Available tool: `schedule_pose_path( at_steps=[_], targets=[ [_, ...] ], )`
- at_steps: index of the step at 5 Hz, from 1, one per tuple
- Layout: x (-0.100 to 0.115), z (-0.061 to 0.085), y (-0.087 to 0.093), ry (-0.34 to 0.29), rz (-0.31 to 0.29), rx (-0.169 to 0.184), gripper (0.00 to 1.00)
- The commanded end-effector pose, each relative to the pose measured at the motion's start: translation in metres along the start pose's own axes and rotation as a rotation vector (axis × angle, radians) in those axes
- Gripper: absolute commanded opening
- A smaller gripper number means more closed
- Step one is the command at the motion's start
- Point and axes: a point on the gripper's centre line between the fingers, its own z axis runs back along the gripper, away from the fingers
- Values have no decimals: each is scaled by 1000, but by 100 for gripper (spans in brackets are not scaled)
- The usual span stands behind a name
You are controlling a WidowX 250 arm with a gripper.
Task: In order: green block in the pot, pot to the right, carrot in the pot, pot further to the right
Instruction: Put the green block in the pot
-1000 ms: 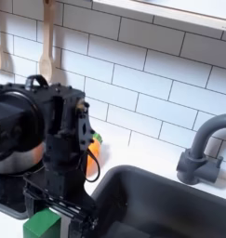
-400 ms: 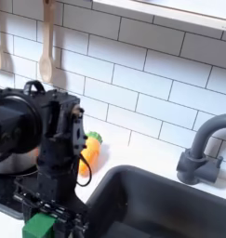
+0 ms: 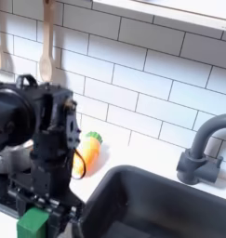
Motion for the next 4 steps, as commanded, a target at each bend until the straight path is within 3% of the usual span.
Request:
schedule_pose_path(
  at_steps=[1,3,4],
  targets=[
    [12,46,5,-85,42,21,0],
    [30,81,27,-205,142,71,0],
    [37,91,42,-253,184,107,0]
  ],
)
